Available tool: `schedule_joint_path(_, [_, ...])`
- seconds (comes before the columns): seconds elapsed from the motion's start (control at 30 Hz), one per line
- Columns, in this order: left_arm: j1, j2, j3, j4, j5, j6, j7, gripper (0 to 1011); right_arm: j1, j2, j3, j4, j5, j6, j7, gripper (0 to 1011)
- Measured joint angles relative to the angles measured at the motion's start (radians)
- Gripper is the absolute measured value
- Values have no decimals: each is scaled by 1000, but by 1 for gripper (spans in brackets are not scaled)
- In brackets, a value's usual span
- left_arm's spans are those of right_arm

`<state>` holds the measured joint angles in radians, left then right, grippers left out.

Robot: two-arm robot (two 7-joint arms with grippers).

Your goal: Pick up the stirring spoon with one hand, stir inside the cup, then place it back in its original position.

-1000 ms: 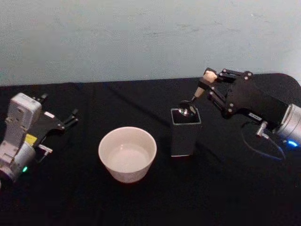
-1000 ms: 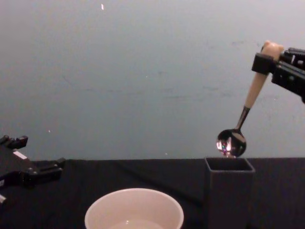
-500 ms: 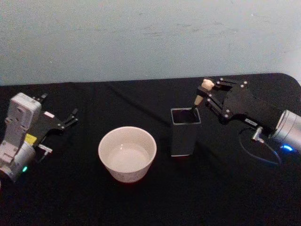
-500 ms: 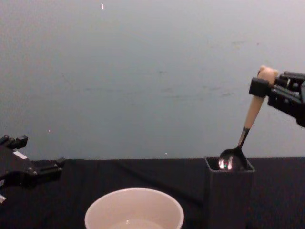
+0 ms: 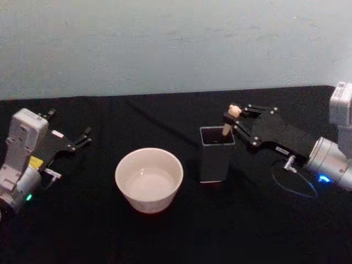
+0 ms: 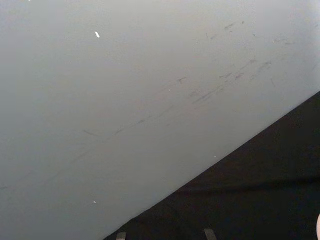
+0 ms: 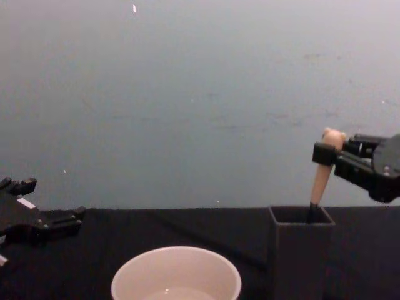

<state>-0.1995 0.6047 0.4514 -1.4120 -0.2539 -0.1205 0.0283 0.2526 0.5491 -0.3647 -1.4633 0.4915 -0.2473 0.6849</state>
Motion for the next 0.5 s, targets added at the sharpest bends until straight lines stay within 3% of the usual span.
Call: schedule_joint_path(0.5, [0,0,0,0,0,0,0,1001,15,-42,-20,76,9,50,-24,212])
